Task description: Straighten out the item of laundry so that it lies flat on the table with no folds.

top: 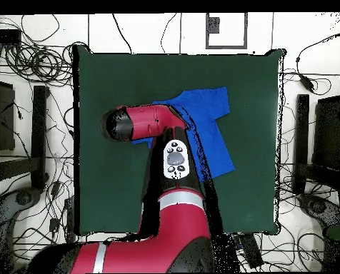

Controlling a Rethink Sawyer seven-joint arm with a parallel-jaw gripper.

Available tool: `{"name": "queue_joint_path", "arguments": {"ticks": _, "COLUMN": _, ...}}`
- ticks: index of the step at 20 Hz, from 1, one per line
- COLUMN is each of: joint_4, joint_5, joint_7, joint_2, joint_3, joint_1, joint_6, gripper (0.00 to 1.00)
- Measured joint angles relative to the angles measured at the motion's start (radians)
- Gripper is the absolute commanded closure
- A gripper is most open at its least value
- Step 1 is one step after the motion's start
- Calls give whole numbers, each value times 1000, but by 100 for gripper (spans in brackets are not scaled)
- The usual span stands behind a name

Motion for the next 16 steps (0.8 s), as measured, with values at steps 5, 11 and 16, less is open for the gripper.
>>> {"name": "queue_joint_path", "arguments": {"ticks": 5, "joint_4": 17, "joint_5": 13, "joint_7": 0, "joint_2": 1, "joint_3": -8, "joint_1": 3, "joint_6": -29, "gripper": 0}}
{"name": "queue_joint_path", "arguments": {"ticks": 11, "joint_4": 39, "joint_5": 24, "joint_7": 0, "joint_2": 8, "joint_3": -11, "joint_1": 11, "joint_6": -85, "gripper": 0}}
{"name": "queue_joint_path", "arguments": {"ticks": 16, "joint_4": 46, "joint_5": 46, "joint_7": 0, "joint_2": 30, "joint_3": -16, "joint_1": 22, "joint_6": -125, "gripper": 0}}
